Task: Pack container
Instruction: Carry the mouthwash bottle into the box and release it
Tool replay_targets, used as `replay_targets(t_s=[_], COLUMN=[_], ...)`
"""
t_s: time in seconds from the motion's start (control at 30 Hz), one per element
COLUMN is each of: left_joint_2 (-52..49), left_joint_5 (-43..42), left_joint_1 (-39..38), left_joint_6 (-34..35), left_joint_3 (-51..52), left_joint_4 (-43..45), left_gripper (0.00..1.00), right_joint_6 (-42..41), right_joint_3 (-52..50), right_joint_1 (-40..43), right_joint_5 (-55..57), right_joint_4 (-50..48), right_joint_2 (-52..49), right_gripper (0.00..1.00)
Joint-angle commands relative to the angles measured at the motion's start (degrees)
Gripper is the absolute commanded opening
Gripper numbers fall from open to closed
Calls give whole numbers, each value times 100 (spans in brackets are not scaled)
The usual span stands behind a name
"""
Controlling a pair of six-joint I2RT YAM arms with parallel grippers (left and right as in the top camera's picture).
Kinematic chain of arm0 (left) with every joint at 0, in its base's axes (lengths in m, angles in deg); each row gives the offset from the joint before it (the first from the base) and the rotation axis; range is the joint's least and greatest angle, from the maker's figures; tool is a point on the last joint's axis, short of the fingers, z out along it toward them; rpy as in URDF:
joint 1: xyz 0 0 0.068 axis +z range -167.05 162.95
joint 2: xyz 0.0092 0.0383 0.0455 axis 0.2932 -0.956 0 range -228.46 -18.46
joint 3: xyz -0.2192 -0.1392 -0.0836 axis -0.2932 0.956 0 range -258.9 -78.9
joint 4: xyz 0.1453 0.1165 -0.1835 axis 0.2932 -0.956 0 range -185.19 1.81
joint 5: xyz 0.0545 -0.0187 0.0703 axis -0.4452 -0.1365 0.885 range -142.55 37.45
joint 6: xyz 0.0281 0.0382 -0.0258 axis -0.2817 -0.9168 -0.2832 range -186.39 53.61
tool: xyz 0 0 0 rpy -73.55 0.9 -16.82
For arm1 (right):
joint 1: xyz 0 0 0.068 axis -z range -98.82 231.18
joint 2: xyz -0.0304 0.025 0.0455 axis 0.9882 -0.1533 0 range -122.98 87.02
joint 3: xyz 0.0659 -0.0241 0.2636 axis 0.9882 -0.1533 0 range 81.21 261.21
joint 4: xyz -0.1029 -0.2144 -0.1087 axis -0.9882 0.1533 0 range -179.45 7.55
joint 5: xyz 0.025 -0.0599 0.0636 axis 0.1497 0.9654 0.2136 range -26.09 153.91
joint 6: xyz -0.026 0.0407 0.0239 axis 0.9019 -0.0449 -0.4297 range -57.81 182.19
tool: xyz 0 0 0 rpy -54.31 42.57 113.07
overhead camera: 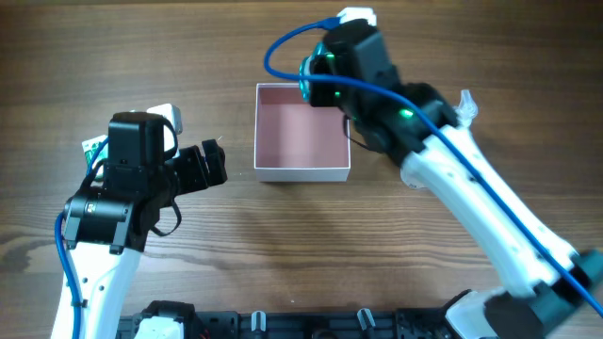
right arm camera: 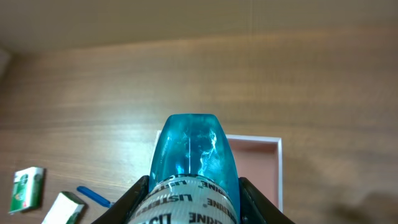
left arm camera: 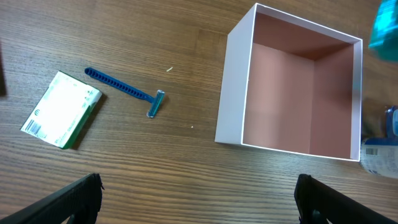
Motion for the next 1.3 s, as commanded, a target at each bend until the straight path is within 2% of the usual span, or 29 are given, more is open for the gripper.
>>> replay_targets(t_s=[0.0, 0.5, 0.97, 1.13, 1.2, 1.27], left_joint_2=[-13, -13, -13, -13, -13, -11], left_joint_5=[-111, -109, -111, -111, -111, -111], left_joint_1=[7, 7, 7, 7, 7, 7], left_joint_6=[48, 48, 48, 48, 48, 48], left_joint_3=[-118, -118, -118, -118, -118, -118], left_joint_4=[17, 20, 15, 15, 13, 13], left_gripper=[100, 100, 100, 100, 100, 100], right_joint_6=[-590, -560, -251, -247, -247, -245], right_joint_3=[68, 68, 68, 68, 68, 68], right_joint_1=[-74, -72, -72, -72, -72, -72], right_joint_5=[-114, -610, -588, -588, -590, -588], right_joint_4=[-81, -229, -651, -625, -625, -608], right_joint_2=[-625, -1888, -2013, -2013, -2013, -2013], right_gripper=[4, 4, 4, 13, 25, 27])
